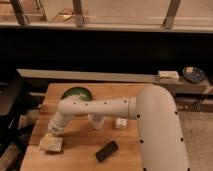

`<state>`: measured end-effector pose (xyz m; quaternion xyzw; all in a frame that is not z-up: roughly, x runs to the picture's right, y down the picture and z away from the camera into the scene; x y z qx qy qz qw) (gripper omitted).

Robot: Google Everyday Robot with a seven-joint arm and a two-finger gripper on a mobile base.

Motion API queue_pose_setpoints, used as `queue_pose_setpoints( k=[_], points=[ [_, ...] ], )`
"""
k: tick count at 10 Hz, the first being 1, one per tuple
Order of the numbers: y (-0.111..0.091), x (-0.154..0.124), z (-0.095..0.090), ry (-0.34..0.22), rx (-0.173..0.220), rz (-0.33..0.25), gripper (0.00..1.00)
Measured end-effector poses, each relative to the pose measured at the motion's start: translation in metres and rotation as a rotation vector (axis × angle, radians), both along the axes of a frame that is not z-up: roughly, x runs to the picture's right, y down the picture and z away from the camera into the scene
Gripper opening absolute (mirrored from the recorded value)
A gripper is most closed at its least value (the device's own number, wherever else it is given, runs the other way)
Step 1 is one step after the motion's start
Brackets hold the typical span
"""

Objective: Wipe the white sponge on the table

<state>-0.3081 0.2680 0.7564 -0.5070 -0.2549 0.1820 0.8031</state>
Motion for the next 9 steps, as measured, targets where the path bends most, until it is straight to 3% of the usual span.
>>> queue_pose_setpoints(
  k=[2, 4, 7, 9],
  points=[
    [0.019, 0.013, -0.014, 0.042, -0.029, -0.005, 0.0],
    [0.026, 0.041, -0.017, 0.112, -0.047, -0.009, 0.0],
    [0.017, 0.079, -0.007, 0.201, -0.047, -0.003, 0.0],
    [0.005, 0.078, 0.003, 0.182, -0.038, -0.002, 0.0]
  ],
)
